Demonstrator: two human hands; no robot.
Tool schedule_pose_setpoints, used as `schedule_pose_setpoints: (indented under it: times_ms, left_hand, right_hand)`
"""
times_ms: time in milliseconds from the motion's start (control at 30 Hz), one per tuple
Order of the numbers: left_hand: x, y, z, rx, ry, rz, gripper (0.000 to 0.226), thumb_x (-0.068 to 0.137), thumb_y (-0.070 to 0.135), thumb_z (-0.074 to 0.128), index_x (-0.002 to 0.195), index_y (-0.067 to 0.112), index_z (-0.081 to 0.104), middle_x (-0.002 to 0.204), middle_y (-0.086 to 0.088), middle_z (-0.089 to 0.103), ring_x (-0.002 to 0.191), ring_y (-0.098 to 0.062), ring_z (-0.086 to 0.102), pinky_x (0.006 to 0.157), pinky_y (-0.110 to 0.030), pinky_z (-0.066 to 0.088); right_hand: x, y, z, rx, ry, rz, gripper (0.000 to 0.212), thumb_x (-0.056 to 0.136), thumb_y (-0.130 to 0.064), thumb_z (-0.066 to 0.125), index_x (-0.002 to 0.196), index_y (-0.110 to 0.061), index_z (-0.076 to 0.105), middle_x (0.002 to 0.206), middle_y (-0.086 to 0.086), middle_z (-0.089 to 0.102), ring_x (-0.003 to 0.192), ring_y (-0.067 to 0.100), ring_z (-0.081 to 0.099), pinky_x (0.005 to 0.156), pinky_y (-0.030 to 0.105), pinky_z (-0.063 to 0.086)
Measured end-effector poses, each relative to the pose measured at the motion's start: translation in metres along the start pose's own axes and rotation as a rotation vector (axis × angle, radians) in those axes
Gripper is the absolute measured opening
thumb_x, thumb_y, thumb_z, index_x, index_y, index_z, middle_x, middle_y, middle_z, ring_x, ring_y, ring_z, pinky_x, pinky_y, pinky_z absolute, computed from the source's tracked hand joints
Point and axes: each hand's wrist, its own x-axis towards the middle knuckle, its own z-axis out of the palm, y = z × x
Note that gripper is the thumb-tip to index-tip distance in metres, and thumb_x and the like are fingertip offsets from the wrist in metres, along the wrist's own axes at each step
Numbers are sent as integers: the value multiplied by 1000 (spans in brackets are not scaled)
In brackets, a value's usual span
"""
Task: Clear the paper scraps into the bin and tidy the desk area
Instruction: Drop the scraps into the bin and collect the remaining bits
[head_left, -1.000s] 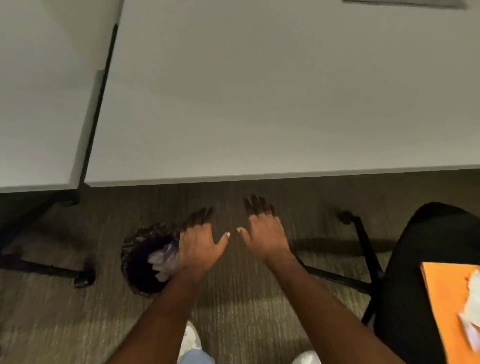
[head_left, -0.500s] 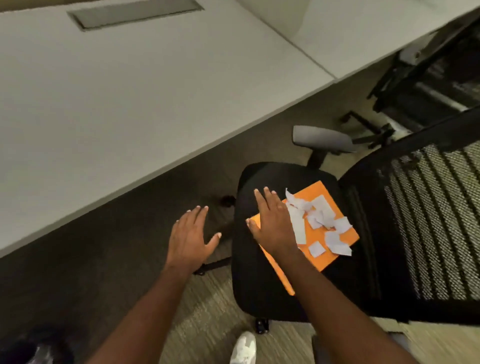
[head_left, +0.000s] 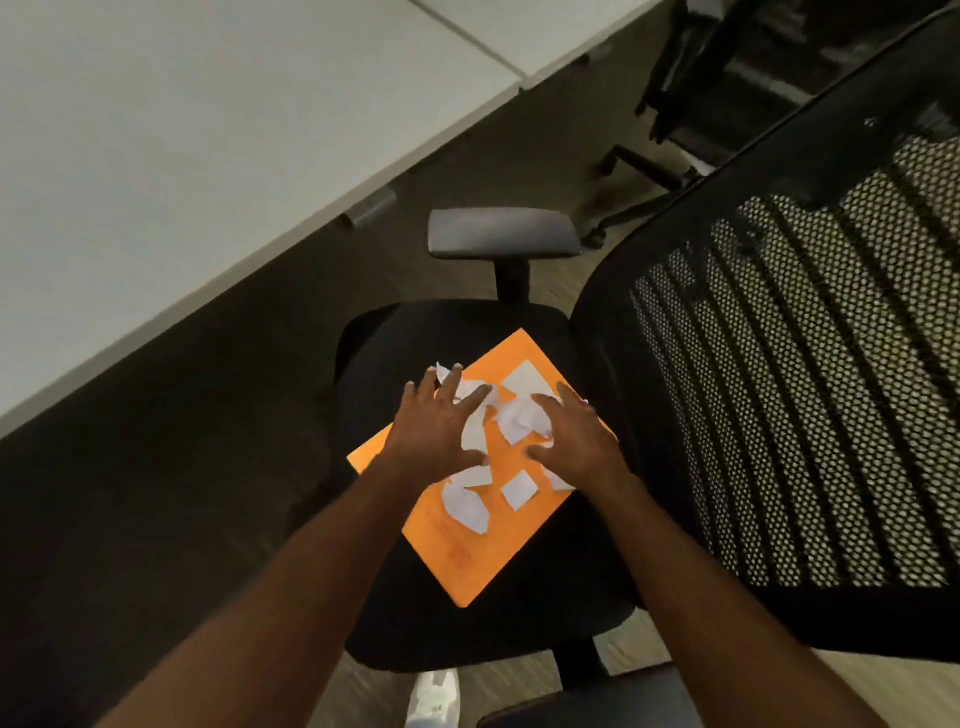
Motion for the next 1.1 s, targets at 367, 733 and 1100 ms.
schedule_pose_setpoints:
  times_ms: [367,733,1100]
  left_hand:
    - [33,-6,30,257,-138,29,114,71,58,78,156,31,8,164,-17,8,146,-45,19,119,-54,23]
    - [38,9,38,126,46,21,25,91,20,64,116,20,65,102,-5,67,93,-27,60,67,-36,47]
    - [24,-8,38,-541,41,-297,20,83,23,76,100,15,74,98,-8,72,88,-26,65,75,-39,56]
  right_hand:
    - [56,0,29,-46,-203,22,112,77,-32,84,155,-46,4,168,5,-7,151,45,7,113,54,33]
    - [50,-10,48,-17,181,-26,44,91,-20,70,131,-27,56,135,4,51,119,27,51,87,37,52]
    - [46,-10,35,481,291,28,18,90,-7,64,99,-16,76,97,0,73,89,17,70,71,30,61]
